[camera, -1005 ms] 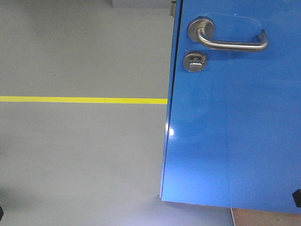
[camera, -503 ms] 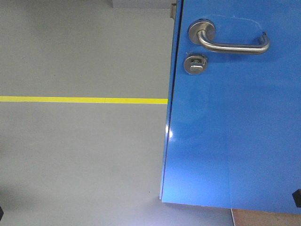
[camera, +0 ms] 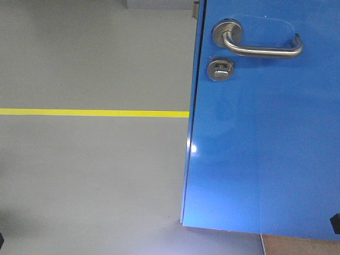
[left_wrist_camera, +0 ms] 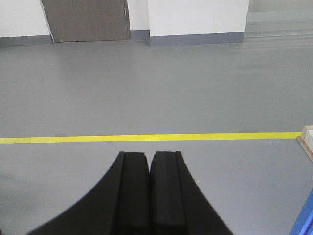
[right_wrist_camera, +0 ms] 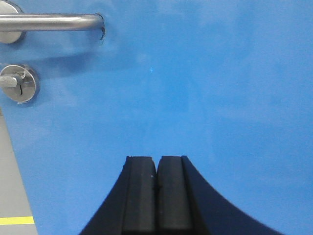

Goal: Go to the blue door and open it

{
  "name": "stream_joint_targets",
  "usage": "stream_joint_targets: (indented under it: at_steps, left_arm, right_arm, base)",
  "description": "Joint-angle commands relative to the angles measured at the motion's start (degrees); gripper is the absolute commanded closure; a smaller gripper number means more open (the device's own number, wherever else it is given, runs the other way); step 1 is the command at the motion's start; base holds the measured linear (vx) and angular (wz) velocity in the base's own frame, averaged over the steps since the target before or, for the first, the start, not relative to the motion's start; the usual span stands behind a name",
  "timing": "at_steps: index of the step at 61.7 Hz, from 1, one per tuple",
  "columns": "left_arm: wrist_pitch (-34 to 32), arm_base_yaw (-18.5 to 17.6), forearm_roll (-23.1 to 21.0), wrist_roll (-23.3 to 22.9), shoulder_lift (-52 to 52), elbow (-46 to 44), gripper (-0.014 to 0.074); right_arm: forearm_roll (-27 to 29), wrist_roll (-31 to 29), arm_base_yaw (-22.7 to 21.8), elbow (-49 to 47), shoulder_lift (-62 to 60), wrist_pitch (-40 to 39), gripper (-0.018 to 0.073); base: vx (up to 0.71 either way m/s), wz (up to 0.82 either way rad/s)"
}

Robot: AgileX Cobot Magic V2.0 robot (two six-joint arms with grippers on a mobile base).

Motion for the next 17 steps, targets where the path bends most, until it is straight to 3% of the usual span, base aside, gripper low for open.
stream_joint_targets:
  at_steps: [1,17]
  left_arm:
    - [-4.8,-0.2,0.0,-0.2,-1.0,-2.0,0.0526]
    - [-4.8,-0.2,0.0,-0.2,-1.0,-2.0,0.0526]
  right_arm:
    - [-0.3,-0.4,0.0,0.5,-0.6,-5.0,0.0564]
    - [-0.3,-0.4,0.0,0.5,-0.6,-5.0,0.0564]
  base:
    - [0.0,0.0]
    - [0.0,0.0]
